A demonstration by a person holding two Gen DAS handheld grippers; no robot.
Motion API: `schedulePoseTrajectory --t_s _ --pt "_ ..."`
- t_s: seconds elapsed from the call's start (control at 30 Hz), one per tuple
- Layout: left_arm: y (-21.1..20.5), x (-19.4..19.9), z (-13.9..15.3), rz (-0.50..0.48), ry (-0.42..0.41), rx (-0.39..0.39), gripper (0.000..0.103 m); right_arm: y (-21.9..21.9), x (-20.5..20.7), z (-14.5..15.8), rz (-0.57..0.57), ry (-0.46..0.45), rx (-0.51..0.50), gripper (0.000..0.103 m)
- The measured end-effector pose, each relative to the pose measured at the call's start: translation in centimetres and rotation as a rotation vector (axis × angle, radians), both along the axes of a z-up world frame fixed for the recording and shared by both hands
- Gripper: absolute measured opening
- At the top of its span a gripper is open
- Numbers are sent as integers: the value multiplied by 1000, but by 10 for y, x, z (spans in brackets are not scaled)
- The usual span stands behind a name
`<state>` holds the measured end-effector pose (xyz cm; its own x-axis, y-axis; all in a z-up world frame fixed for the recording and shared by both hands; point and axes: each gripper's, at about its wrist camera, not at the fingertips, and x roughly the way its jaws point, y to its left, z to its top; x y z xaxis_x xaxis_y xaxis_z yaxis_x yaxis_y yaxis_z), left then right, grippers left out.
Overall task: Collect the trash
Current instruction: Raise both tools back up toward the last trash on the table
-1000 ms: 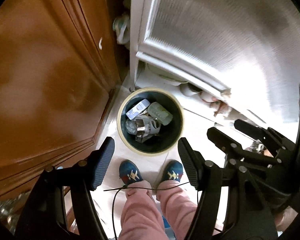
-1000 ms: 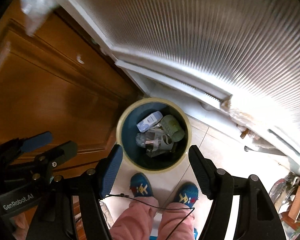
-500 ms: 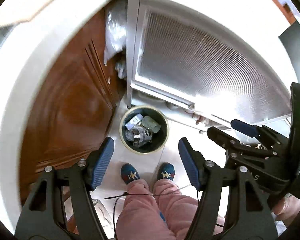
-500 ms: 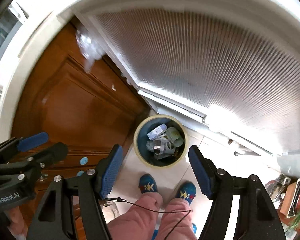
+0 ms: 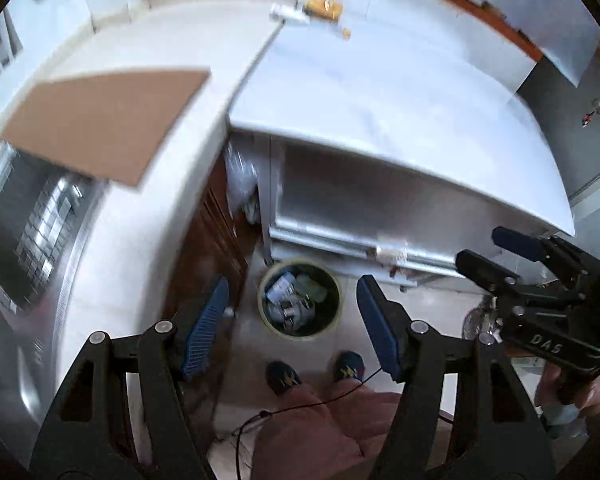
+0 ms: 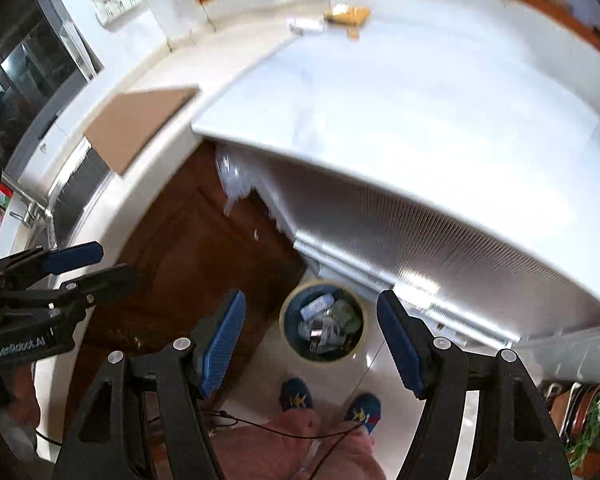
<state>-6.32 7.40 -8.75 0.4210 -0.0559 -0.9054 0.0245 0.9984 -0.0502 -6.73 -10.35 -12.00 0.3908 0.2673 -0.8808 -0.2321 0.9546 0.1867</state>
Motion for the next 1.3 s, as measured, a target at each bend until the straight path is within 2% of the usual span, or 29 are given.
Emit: schedulePoseTrajectory --t_s 0.1,0.23,0.53,0.7,0.87,0.97,1.07,1.2,1.3 --pt "6 7 27 -19 -52 2 64 -2 2 28 -17 -56 -3 69" --pt "18 24 57 -41 -99 -33 64 -5 10 65 -50 -120 -1 69" --pt "36 79 115 -94 -153 -64 64 6 43 151 -51 -239 -33 69" --pt "41 119 149 -80 -190 -59 64 11 81 202 -2 -276 -65 69" --pt "38 167 168 -37 -203 -38 64 12 146 242 65 -288 -65 69" --pt "34 205 173 3 -201 -23 64 13 196 254 117 -301 -86 69" --pt "28 249 173 52 -188 -8 64 15 251 254 181 -299 -101 69" --pt "18 322 159 107 -165 28 64 19 330 237 267 -280 -130 69" --pt "13 370 135 138 -142 36 64 24 390 209 327 -258 -142 69"
